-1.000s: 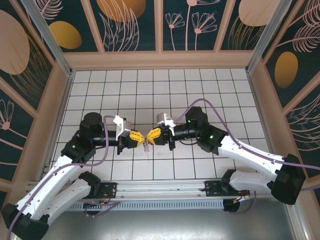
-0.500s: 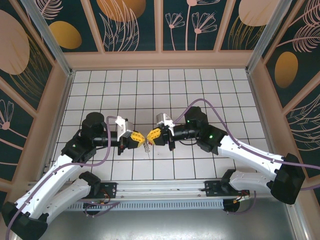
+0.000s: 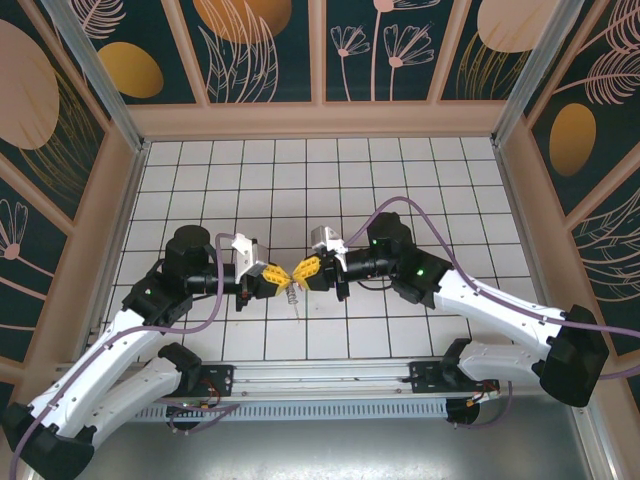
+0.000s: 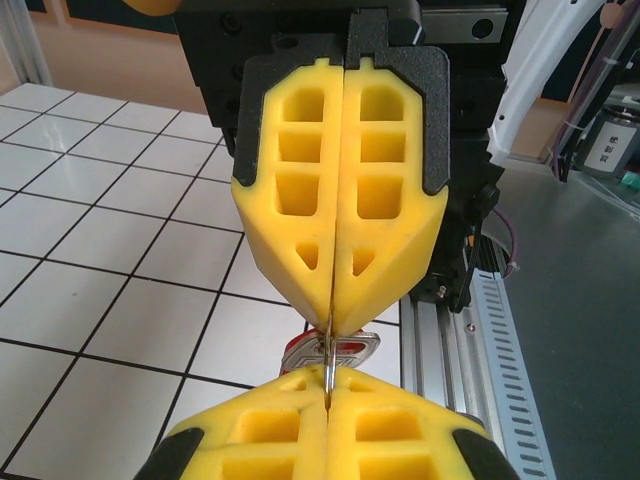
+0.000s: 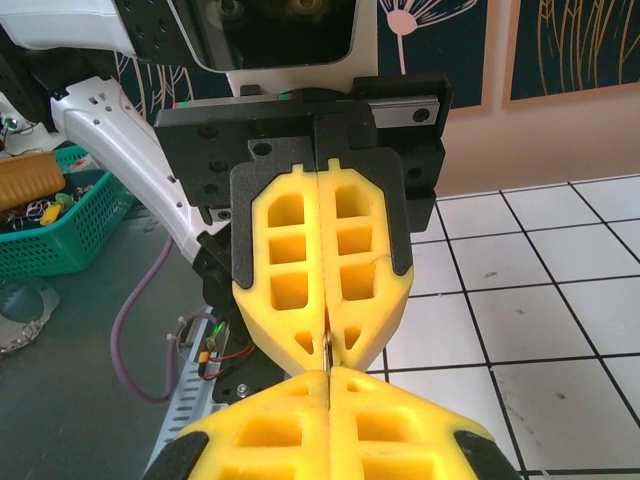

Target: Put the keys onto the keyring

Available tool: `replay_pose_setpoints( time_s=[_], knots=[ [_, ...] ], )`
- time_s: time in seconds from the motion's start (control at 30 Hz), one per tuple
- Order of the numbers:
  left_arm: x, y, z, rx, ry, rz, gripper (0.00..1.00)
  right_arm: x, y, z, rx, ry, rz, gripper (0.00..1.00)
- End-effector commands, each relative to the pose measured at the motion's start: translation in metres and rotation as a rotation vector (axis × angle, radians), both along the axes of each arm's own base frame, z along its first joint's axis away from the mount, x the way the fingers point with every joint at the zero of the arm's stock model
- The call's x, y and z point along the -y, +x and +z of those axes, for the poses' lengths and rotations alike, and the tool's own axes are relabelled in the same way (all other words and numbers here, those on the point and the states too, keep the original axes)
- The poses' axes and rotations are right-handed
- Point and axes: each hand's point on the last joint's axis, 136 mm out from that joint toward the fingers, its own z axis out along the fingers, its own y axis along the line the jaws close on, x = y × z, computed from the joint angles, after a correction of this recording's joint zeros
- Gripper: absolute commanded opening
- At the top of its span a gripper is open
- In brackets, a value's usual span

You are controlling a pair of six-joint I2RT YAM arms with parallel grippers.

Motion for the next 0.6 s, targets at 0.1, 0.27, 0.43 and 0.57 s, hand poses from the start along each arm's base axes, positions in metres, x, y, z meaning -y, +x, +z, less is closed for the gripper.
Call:
replay_pose_setpoints(
  time_s=[0.1, 0.27, 0.43, 0.57],
  knots=[
    [0.0032, 0.0021, 0.0234, 0.102, -0.031, -0.003, 0.0, -0.0072, -0.0163, 0.0314, 0.04, 0.08, 0.082, 0.0],
    [0.0035, 0.0028, 0.0208, 0.106, -0.022, -0.005, 0.0, -0.0088, -0.0141, 0.0296, 0.029, 0.067, 0.073, 0.0],
    [0.0029, 0.0027, 0.0218, 0.118, -0.022, -0.002, 0.0, -0.0114, -0.011, 0.0263, 0.019, 0.052, 0.066, 0.0],
    [0.0019, 0.0025, 0.0222, 0.127, -0.024, 0.004, 0.0, -0.013, -0.0092, 0.0259, 0.014, 0.046, 0.06, 0.0]
  ],
)
